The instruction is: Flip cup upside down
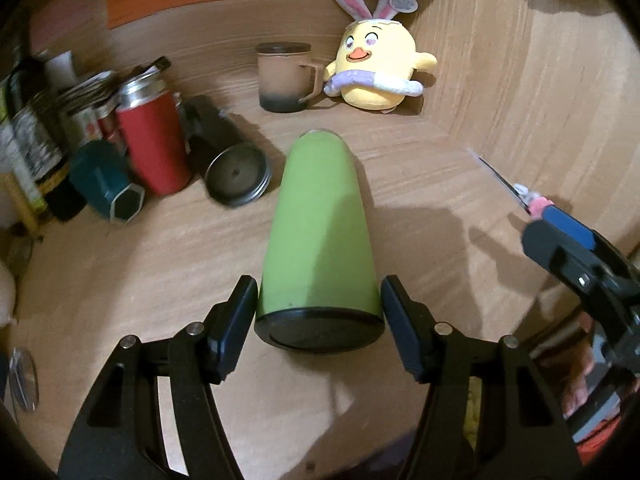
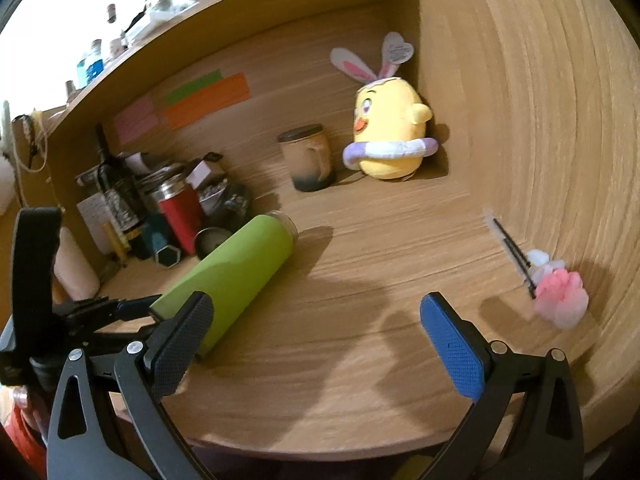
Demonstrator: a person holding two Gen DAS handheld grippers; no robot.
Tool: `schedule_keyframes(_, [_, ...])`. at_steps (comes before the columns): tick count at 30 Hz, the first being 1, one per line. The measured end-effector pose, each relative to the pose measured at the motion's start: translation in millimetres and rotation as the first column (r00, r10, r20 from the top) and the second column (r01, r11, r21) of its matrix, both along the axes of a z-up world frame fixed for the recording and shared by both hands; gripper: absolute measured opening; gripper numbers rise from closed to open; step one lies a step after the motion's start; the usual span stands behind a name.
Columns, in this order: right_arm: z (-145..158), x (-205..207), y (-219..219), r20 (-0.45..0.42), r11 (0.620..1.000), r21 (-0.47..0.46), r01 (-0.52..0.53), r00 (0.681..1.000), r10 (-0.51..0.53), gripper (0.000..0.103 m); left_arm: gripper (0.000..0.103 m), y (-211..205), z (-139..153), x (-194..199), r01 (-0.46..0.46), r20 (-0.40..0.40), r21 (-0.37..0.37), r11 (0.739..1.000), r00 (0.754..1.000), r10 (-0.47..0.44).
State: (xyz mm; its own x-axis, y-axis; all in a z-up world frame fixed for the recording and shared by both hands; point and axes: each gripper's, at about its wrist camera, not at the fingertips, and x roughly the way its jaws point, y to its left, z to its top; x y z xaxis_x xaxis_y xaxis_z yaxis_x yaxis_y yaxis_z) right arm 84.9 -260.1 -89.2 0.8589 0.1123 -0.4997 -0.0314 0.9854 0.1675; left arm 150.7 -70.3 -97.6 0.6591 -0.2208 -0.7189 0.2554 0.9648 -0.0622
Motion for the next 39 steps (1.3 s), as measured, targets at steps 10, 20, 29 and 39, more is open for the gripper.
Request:
schedule_keyframes(10, [4,-18,42,0.021,0.998,-0.017,-0.053,0.998,0.053,0.103,0.063,43,6,-44,0.012,-0.001,-0.144,0.99,1.0,-0.012])
schedule_keyframes(20, [-24,16,120,-0.051,0.988,-0.007,-0.155,0.987,0.155,0.103,0.065,120,24,-83,-0.18,0.179,-0.088,0.98,0.965,0.194])
schedule_keyframes(29, [-62,33,149,-0.084,0.993,-0.107,-0.048,0.996,0.039,0.103,0.065,151,13,-78,-0.231,0.182,-0.084,0.969,0.953,0.243])
schedule_keyframes(39, [-65,14,137,-0.057,0.99,-0.116,-0.075,0.996,0.069,0.072,0.065,133,18,-76,-0.199,0.202,-0.094,0.975,0.956,0.215])
